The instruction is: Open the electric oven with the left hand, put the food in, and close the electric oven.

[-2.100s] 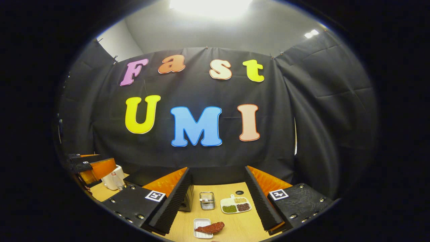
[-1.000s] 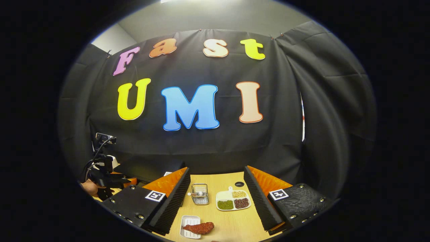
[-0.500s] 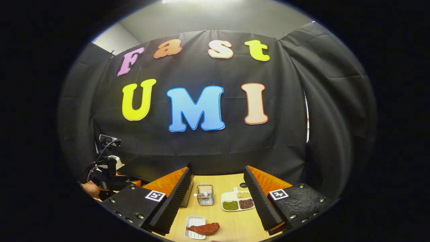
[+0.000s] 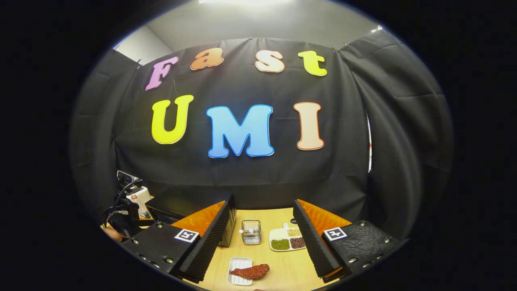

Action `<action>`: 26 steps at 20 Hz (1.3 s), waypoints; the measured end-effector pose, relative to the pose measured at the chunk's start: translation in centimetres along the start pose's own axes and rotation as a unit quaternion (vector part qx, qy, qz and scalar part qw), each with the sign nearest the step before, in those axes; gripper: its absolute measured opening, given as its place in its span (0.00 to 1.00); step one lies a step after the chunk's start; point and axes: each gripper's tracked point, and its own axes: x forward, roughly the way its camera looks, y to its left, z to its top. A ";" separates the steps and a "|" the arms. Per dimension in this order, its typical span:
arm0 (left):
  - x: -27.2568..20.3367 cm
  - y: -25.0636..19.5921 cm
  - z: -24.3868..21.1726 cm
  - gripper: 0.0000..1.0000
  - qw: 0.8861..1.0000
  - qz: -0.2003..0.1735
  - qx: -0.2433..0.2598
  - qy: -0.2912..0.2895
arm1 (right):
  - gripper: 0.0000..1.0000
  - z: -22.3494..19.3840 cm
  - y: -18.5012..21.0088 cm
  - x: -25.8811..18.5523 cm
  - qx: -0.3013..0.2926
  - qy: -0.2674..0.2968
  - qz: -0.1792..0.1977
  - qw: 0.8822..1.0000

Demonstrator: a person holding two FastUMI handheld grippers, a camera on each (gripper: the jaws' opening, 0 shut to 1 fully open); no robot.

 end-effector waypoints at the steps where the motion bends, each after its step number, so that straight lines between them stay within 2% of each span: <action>1: -0.3 -0.1 -0.6 1.00 1.000 -0.002 -0.001 0.003 | 0.96 0.0 0.1 -0.1 -0.003 0.000 0.000 1.000; 2: -0.7 -0.2 -1.4 0.97 1.000 -0.003 -0.003 0.007 | 0.97 0.1 0.1 -0.3 -0.005 -0.001 -0.001 1.000; 5: -1.3 -0.3 -3.7 0.97 1.000 -0.007 -0.004 0.022 | 0.96 -0.1 0.4 -0.6 -0.007 0.002 -0.003 1.000; 6: -1.4 -0.5 -4.6 1.00 1.000 -0.008 -0.003 0.027 | 0.97 -0.2 0.5 -0.6 -0.007 0.004 -0.003 1.000; 9: -1.6 -0.7 -7.2 0.97 0.999 -0.012 0.005 0.048 | 0.97 -0.9 0.9 -0.6 -0.011 0.015 0.001 1.000; 12: -1.5 -0.9 -10.4 0.97 0.997 -0.018 -0.004 0.077 | 0.97 -1.3 1.4 -0.5 -0.018 0.023 0.009 1.000; 13: -1.4 -0.9 -11.2 1.00 0.996 -0.019 -0.009 0.084 | 0.97 -1.3 1.6 -0.5 -0.020 0.024 0.011 0.999; 14: -1.3 -0.9 -11.4 0.97 0.996 -0.019 -0.010 0.082 | 0.97 -1.3 1.7 -0.4 -0.022 0.025 0.014 0.999; 15: -1.2 -0.8 -11.2 1.00 0.997 -0.017 -0.007 0.078 | 0.97 -1.5 1.8 -0.3 -0.024 0.026 0.017 0.999; 18: -1.9 -1.1 -8.7 0.97 0.998 -0.021 -0.004 0.053 | 0.96 -2.1 1.6 0.1 -0.017 0.037 0.021 0.999; 20: -3.1 -1.4 -5.9 0.97 0.999 -0.022 -0.004 0.025 | 0.97 -3.1 1.0 0.6 0.003 0.052 0.021 0.998; 21: -3.8 -1.6 -3.9 0.97 1.000 -0.023 -0.007 0.005 | 0.93 -3.7 0.6 1.0 0.015 0.060 0.022 0.998; 22: -4.8 -1.7 -1.9 1.00 0.999 -0.024 -0.011 -0.018 | 0.97 -4.5 0.2 1.3 0.026 0.072 0.024 0.997; 24: -6.9 -2.2 1.8 0.97 0.998 -0.027 -0.020 -0.056 | 0.96 -7.0 -0.5 2.3 0.046 0.107 0.037 0.993; 26: -9.0 -2.5 5.1 1.00 0.995 -0.027 -0.028 -0.090 | 0.96 -10.5 -1.6 3.1 0.066 0.156 0.048 0.984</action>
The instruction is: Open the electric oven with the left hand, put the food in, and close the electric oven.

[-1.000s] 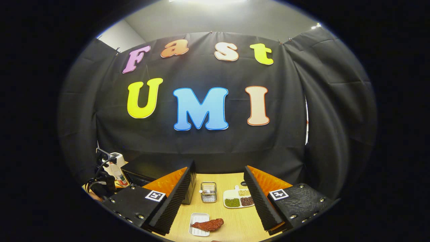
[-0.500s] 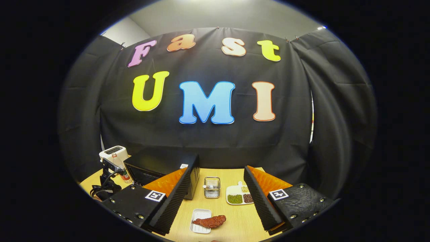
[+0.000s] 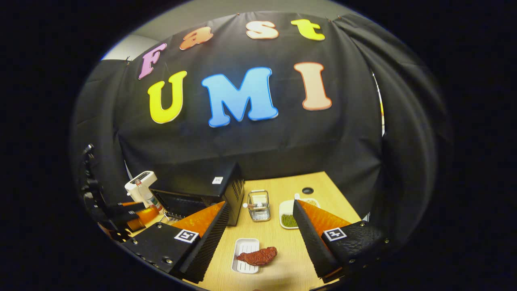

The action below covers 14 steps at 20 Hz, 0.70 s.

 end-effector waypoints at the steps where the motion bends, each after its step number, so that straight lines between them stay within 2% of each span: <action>1: -0.7 -0.1 1.9 0.96 1.000 0.002 -0.004 -0.018 | 0.97 -1.7 -0.9 0.8 0.011 0.027 0.004 1.000; 4: -3.4 -0.3 6.5 0.96 0.997 0.012 -0.022 -0.068 | 0.98 -6.6 -2.1 2.7 0.063 0.105 0.038 0.992; 7: -6.1 0.0 9.4 1.00 0.994 0.031 -0.045 -0.099 | 0.98 -11.3 -2.7 4.0 0.125 0.160 0.063 0.977; 8: -6.8 0.0 10.0 0.97 0.992 0.037 -0.049 -0.107 | 0.98 -12.8 -2.9 4.2 0.143 0.174 0.070 0.972; 9: -7.3 0.1 10.5 1.00 0.991 0.043 -0.051 -0.113 | 0.98 -14.2 -3.0 4.4 0.160 0.188 0.076 0.966; 14: -8.1 0.0 10.1 1.00 0.991 0.073 -0.046 -0.106 | 0.98 -18.3 -1.6 5.8 0.228 0.230 0.120 0.939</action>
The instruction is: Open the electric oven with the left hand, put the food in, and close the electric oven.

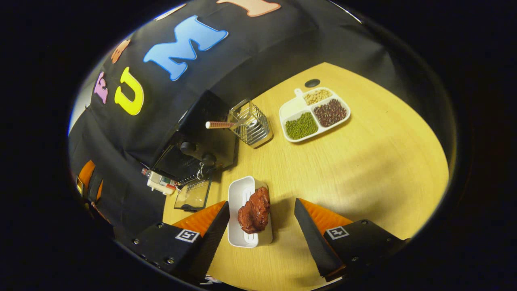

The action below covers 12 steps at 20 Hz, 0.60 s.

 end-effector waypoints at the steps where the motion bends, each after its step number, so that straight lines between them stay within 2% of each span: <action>1: -0.1 0.0 0.1 1.00 1.000 0.006 0.004 0.002 | 0.98 -0.5 -0.1 0.6 0.002 0.008 0.005 1.000; 3: -0.6 -0.7 1.1 0.96 1.000 0.011 0.014 -0.007 | 0.97 -1.3 -0.5 1.4 0.000 0.019 0.011 1.000; 4: -0.9 -1.0 2.2 0.97 1.000 0.011 0.019 -0.017 | 0.80 -1.5 -0.8 1.6 0.002 0.027 0.007 1.000; 5: -1.3 -1.3 3.1 0.98 0.999 0.009 0.022 -0.025 | 0.75 -1.8 -0.3 1.8 0.012 0.031 0.019 0.999; 6: -1.4 -1.7 3.6 1.00 0.999 0.005 0.024 -0.031 | 0.54 -1.5 0.4 1.9 0.027 0.026 0.032 0.999; 8: -1.6 -1.9 4.3 1.00 0.999 0.001 0.033 -0.036 | 0.27 -1.5 1.0 2.0 0.043 0.024 0.050 0.998; 10: -2.0 -1.7 4.9 1.00 0.999 -0.005 0.032 -0.039 | 0.11 -1.1 1.8 1.7 0.067 0.020 0.059 0.996; 12: -2.3 -1.5 5.1 0.91 0.999 -0.018 0.027 -0.043 | 0.11 -0.7 2.1 1.4 0.082 0.012 0.061 0.995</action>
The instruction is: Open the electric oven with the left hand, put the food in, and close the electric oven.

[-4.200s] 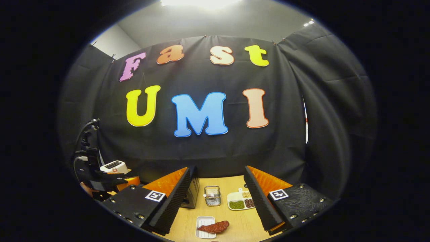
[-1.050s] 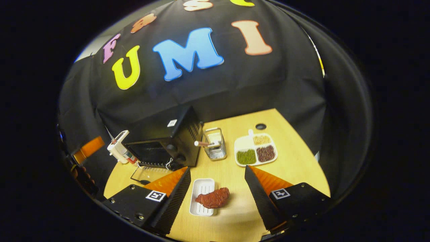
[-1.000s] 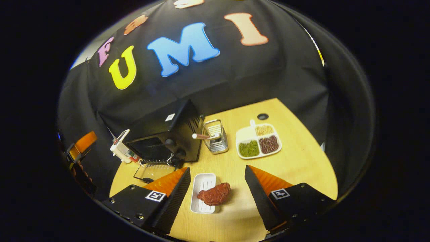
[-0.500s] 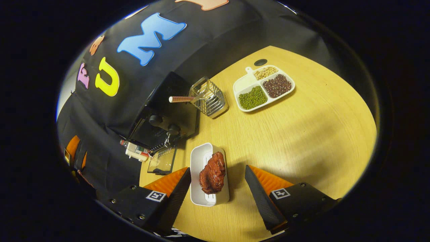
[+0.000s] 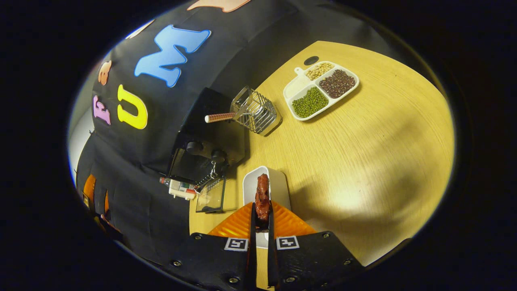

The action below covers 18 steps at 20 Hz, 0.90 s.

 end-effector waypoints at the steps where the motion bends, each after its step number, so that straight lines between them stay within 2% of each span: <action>1: -0.1 0.5 0.1 0.91 1.000 -0.004 0.002 0.000 | 0.11 0.1 0.3 -0.4 0.008 -0.007 0.000 1.000; 2: -0.1 1.0 0.2 1.00 1.000 -0.008 0.004 0.000 | 0.11 0.3 1.0 -1.0 0.019 -0.015 0.005 1.000; 6: 0.0 3.0 0.7 1.00 1.000 -0.028 -0.010 -0.006 | 0.11 0.8 5.4 -3.6 0.036 -0.049 0.047 0.997; 10: 0.2 5.3 0.2 1.00 0.999 -0.041 -0.025 -0.006 | 0.11 0.5 11.7 -4.9 0.043 -0.072 0.102 0.991; 15: -0.3 8.6 0.6 1.00 0.998 -0.048 -0.025 -0.013 | 0.11 -0.3 18.7 -3.8 0.057 -0.081 0.158 0.982; 18: -0.6 10.4 0.4 1.00 0.999 -0.048 -0.016 -0.016 | 0.11 -0.8 20.9 -0.9 0.066 -0.079 0.165 0.981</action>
